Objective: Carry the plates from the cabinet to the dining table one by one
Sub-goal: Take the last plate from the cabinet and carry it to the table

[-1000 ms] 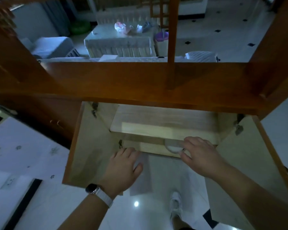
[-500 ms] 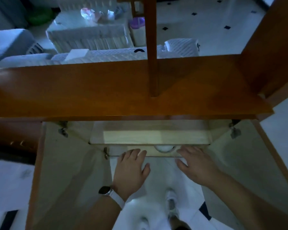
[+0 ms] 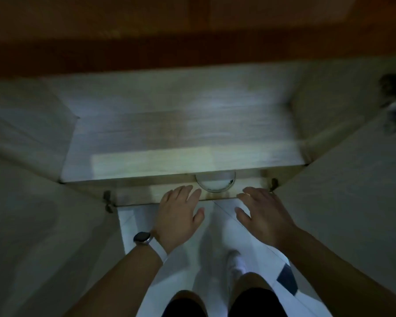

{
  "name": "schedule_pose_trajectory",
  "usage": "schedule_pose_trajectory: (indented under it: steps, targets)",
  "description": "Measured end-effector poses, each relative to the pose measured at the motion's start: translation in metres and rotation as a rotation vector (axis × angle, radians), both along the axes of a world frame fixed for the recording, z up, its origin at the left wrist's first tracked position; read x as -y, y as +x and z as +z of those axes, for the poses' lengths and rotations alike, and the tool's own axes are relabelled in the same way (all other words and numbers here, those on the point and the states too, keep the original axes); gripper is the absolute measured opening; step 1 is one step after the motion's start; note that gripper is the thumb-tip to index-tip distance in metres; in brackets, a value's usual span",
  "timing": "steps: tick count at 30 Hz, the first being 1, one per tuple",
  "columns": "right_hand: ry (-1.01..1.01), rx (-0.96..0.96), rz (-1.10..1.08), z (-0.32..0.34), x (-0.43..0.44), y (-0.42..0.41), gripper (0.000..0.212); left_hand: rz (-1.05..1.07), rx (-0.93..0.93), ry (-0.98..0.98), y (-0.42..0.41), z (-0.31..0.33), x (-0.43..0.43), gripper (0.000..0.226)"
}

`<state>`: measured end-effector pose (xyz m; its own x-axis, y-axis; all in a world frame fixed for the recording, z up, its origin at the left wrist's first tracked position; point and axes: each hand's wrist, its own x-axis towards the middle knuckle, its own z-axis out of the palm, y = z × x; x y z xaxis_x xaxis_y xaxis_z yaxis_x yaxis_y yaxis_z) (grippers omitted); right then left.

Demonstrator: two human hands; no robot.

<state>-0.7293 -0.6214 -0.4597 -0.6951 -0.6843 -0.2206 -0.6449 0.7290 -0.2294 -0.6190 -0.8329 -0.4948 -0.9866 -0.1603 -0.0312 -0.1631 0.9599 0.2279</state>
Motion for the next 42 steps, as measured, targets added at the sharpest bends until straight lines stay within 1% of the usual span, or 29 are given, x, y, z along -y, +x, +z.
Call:
schedule_pose_trajectory:
  steps: [2, 5, 9, 12, 16, 19, 22, 24, 26, 28, 29, 30, 31, 32, 33, 34, 36, 39, 42]
  targets:
    - [0.009, -0.025, -0.005, -0.048, 0.001, -0.011, 0.051, -0.013, -0.015, -0.007, -0.011, -0.049, 0.006, 0.049]
    - [0.001, -0.032, -0.017, -0.121, 0.001, -0.026, 0.059, -0.015, -0.017, -0.007, -0.024, -0.118, 0.012, 0.049]
    - [-0.039, -0.079, -0.059, -0.202, 0.006, -0.042, 0.049, -0.028, -0.022, -0.048, -0.042, -0.203, 0.03, 0.05]
    - [-0.05, -0.058, -0.092, -0.253, 0.011, -0.058, 0.049, -0.039, -0.045, -0.079, -0.057, -0.252, 0.042, 0.05]
    - [-0.073, -0.003, -0.177, -0.306, 0.016, -0.08, 0.048, -0.095, -0.061, -0.147, -0.078, -0.298, 0.052, 0.052]
    - [-0.118, 0.024, -0.25, -0.333, 0.02, -0.099, 0.047, -0.077, -0.089, -0.147, -0.098, -0.321, 0.06, 0.055]
    - [-0.137, 0.052, -0.289, -0.354, 0.024, -0.119, 0.041, -0.029, -0.129, -0.107, -0.114, -0.341, 0.067, 0.057]
    - [-0.141, 0.095, -0.312, -0.367, 0.026, -0.132, 0.036, 0.029, -0.152, -0.111, -0.127, -0.356, 0.07, 0.053]
    - [-0.19, 0.143, -0.386, -0.378, 0.029, -0.145, 0.036, 0.118, -0.151, -0.089, -0.141, -0.368, 0.071, 0.049]
    - [-0.284, 0.194, -0.495, -0.388, 0.037, -0.155, 0.046, 0.232, -0.126, 0.027, -0.152, -0.381, 0.073, 0.059]
    - [-0.305, 0.215, -0.54, -0.392, 0.042, -0.161, 0.047, 0.306, -0.102, 0.139, -0.157, -0.383, 0.074, 0.067]
    - [-0.313, 0.232, -0.565, -0.396, 0.047, -0.166, 0.044, 0.391, -0.087, 0.274, -0.161, -0.389, 0.076, 0.072]
    - [-0.313, 0.255, -0.585, -0.399, 0.05, -0.17, 0.04, 0.474, -0.069, 0.401, -0.164, -0.391, 0.075, 0.072]
    - [-0.324, 0.281, -0.605, -0.402, 0.053, -0.175, 0.039, 0.535, -0.057, 0.496, -0.166, -0.395, 0.074, 0.068]
    - [-0.336, 0.311, -0.629, -0.404, 0.054, -0.179, 0.039, 0.57, -0.053, 0.551, -0.168, -0.396, 0.072, 0.059]
    - [-0.345, 0.336, -0.657, -0.406, 0.056, -0.182, 0.04, 0.594, -0.052, 0.58, -0.171, -0.397, 0.071, 0.05]
    - [-0.351, 0.365, -0.67, -0.413, 0.06, -0.187, 0.04, 0.597, -0.02, 0.574, -0.174, -0.394, 0.069, 0.036]
    - [-0.379, 0.381, -0.666, -0.415, 0.066, -0.191, 0.033, 0.509, 0.005, 0.531, -0.18, -0.393, 0.07, 0.031]
    - [-0.427, 0.389, -0.653, -0.419, 0.071, -0.195, 0.023, 0.49, -0.004, 0.555, -0.185, -0.396, 0.071, 0.029]
